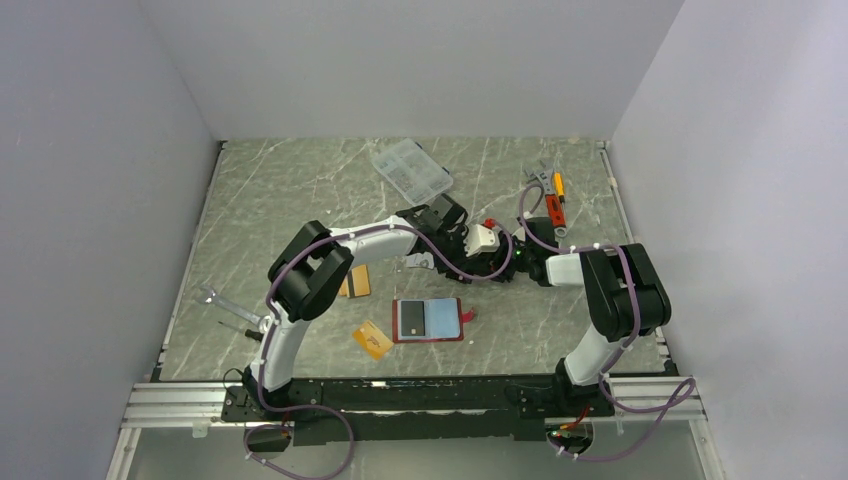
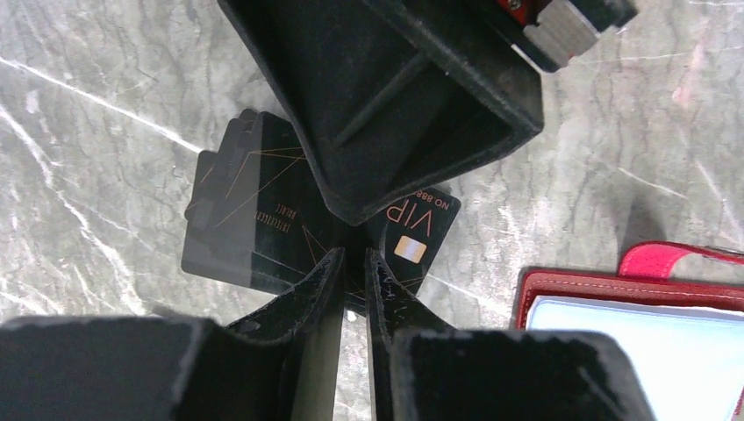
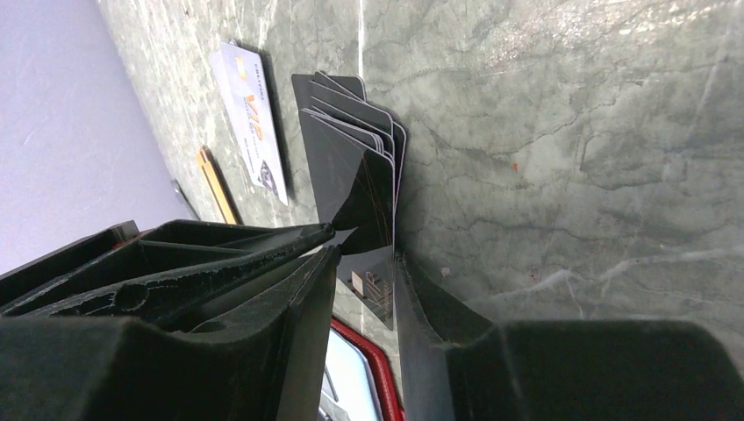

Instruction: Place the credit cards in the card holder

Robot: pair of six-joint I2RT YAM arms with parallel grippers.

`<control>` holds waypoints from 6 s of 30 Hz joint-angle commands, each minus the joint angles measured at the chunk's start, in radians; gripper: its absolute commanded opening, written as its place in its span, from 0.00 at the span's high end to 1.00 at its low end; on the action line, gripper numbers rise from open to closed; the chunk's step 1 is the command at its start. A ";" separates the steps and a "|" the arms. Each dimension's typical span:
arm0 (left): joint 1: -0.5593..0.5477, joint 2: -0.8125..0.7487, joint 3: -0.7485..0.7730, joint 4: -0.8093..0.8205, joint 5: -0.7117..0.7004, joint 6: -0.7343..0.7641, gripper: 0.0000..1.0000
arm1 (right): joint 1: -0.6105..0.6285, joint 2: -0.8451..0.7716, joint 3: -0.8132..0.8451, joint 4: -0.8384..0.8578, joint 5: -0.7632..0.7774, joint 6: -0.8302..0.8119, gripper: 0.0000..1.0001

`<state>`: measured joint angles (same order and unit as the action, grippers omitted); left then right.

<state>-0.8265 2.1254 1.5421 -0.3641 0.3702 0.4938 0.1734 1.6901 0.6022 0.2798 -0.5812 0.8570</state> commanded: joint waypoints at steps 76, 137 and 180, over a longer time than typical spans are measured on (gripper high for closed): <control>0.080 0.026 0.057 -0.011 0.192 0.008 0.88 | -0.038 -0.112 -0.237 0.037 0.059 0.014 0.97; 0.009 0.018 -0.063 -0.011 0.065 0.040 0.94 | -0.038 0.058 -0.309 0.657 -0.072 0.302 0.92; 0.198 -0.183 -0.025 -0.154 0.366 -0.190 0.01 | -0.093 -0.213 -0.202 0.325 -0.173 0.108 1.00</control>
<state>-0.6281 1.9388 1.5230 -0.5064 0.6273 0.3435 0.1131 1.5330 0.3588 0.6228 -0.7200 1.0149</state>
